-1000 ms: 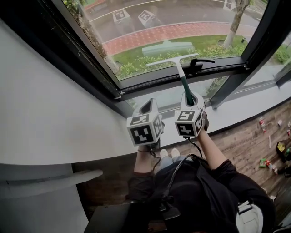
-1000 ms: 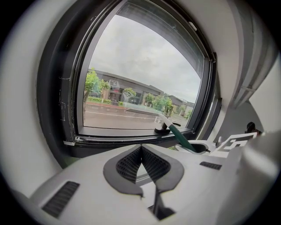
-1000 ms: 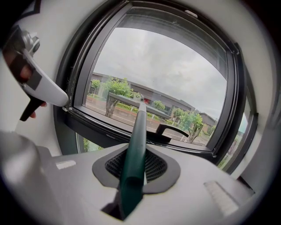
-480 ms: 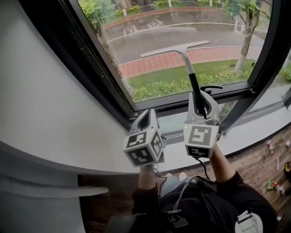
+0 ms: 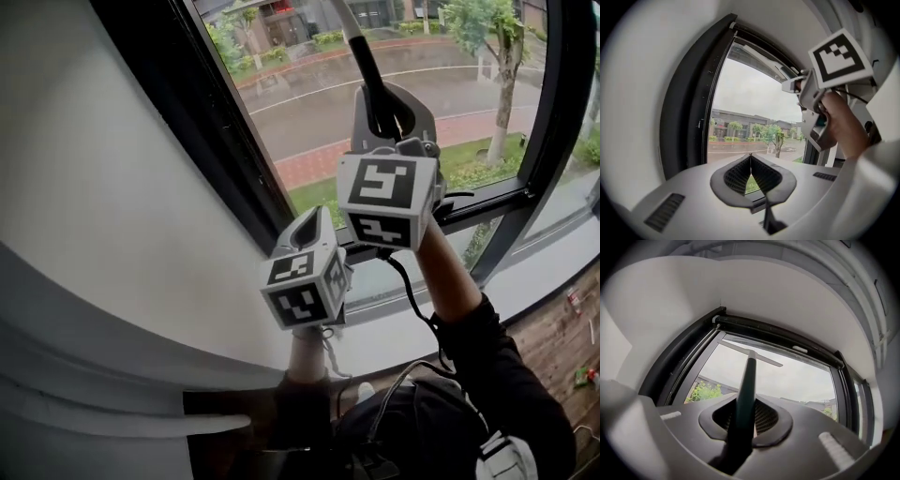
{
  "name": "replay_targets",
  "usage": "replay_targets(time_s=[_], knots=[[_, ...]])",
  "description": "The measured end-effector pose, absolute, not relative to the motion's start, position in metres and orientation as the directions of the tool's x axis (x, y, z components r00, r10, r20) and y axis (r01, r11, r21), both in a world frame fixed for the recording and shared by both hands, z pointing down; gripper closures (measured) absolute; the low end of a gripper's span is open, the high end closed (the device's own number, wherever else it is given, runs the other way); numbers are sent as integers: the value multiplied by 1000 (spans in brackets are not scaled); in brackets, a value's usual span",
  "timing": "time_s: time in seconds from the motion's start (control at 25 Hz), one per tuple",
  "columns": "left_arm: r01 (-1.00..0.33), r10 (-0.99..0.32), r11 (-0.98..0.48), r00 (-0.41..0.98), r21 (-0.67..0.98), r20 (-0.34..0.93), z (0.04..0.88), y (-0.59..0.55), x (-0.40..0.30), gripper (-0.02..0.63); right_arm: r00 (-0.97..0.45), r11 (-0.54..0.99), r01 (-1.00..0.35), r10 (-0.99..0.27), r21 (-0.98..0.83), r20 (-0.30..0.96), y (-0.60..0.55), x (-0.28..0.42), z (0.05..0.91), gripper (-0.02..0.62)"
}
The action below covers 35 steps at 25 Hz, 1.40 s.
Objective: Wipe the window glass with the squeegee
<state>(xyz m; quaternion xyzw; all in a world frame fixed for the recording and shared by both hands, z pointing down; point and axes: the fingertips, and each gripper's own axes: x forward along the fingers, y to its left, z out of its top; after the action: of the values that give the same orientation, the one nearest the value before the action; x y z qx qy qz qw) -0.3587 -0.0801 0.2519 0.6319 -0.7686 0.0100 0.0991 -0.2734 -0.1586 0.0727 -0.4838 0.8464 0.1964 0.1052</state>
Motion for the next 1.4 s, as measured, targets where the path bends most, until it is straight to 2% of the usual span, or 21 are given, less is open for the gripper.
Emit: replay_targets(time_s=[0.28, 0.56, 1.4], knots=[[-989, -983, 108, -91, 101, 161, 242, -80, -369, 603, -450, 384, -892, -804, 237, -390, -160, -312, 28, 534], [-987, -985, 94, -73, 132, 154, 246, -85, -374, 603, -425, 344, -901, -822, 264, -379, -174, -328, 22, 534], [-968, -979, 132, -94, 213, 180, 287, -72, -378, 603, -436, 349, -890, -840, 293, -324, -167, -326, 85, 534]])
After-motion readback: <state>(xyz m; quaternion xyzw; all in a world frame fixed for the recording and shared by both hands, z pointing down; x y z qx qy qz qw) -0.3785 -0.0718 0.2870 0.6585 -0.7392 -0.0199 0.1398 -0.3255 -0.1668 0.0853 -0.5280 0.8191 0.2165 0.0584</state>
